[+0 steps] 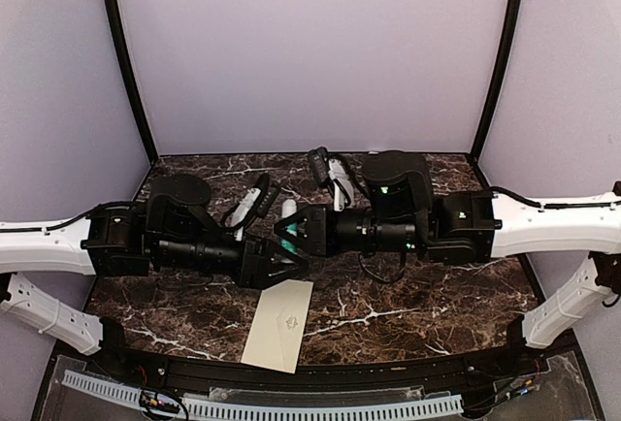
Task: Place the letter into the envelope and seal it
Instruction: Screw the solid glue.
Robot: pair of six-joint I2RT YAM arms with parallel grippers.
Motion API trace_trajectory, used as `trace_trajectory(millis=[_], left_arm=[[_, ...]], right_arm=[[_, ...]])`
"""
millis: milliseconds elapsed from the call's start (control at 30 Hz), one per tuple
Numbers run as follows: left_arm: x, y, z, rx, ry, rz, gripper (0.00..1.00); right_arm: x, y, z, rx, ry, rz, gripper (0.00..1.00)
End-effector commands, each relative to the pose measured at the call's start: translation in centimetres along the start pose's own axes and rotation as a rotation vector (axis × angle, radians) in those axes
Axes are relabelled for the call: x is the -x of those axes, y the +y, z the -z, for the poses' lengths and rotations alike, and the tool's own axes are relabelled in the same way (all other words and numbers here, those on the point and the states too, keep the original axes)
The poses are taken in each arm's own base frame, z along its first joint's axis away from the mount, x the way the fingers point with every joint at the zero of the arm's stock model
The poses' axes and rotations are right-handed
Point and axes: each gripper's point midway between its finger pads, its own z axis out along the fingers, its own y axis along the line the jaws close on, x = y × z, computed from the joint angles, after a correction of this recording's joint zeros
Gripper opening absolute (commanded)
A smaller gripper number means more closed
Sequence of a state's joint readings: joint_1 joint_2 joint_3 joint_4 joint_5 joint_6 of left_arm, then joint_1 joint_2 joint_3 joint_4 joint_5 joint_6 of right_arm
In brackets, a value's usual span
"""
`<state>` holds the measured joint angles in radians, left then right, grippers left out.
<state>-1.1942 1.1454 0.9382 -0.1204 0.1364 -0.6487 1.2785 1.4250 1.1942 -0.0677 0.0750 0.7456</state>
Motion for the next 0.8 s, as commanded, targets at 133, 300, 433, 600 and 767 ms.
trace_trajectory(millis=[133,300,433,600,767], left_arm=[[1.0,-0.6,0.7,-0.005,-0.041,-0.018,0.53],[1.3,-0.4,0.6,0.011,-0.054,-0.016,0.36],[1.8,-0.3,0.5,0.014,-0.078,-0.017,0.34],[2.2,-0.1,0.3,0.027,-0.104,-0.010,0.36],[2.5,-0.4,-0.1,0.011,-0.115,-0.008,0.31]], right_arm=[[3.2,-0.2,1.3,-0.060,-0.125,-0.109,0.00],[3.2,-0.4,1.4,-0.072,-0.129,-0.125,0.00],[3.2,-0.3,1.4,-0.062,-0.129,-0.136,0.00],[3.5,0.2,1.6,-0.029,-0.143,-0.168,0.00],[3.4,0.2,1.7,-0.016,-0.151,-0.201,0.00]])
